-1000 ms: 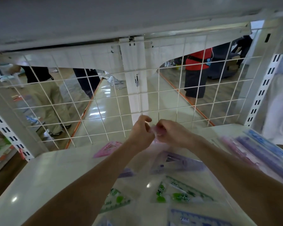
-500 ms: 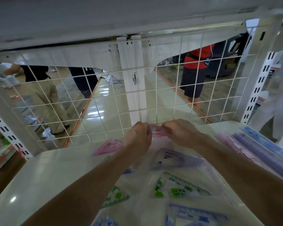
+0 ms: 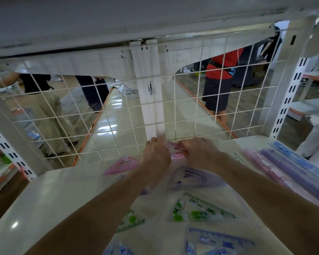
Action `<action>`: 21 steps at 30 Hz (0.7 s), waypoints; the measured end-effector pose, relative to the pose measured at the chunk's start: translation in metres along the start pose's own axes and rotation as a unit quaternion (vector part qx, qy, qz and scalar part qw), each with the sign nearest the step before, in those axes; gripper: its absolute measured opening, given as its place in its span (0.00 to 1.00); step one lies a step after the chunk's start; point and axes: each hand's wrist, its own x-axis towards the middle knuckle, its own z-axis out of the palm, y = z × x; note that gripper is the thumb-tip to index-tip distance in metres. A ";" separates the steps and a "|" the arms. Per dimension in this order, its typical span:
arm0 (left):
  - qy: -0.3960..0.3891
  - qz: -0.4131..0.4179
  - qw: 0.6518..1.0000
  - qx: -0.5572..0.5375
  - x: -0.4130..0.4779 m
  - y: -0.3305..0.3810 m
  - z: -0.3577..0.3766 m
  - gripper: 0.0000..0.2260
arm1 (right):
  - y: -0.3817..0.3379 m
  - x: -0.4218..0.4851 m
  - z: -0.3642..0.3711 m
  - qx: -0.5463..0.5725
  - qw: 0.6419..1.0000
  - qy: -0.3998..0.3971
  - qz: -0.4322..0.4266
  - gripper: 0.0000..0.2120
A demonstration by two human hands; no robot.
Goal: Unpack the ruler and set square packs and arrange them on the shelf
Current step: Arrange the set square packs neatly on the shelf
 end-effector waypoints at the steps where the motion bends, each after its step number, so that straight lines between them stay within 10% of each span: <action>1: 0.017 0.014 1.000 -0.005 -0.001 -0.001 -0.001 0.11 | 0.000 0.000 0.001 -0.004 1.000 0.000 0.001 0.12; 10: -0.057 -0.061 0.979 -0.185 0.018 -0.007 -0.019 0.11 | 0.020 0.008 -0.011 0.206 0.972 -0.080 0.082 0.12; 21: -0.130 -0.097 0.982 -0.097 0.032 0.001 -0.022 0.08 | 0.028 0.003 -0.001 0.194 0.975 -0.086 0.069 0.15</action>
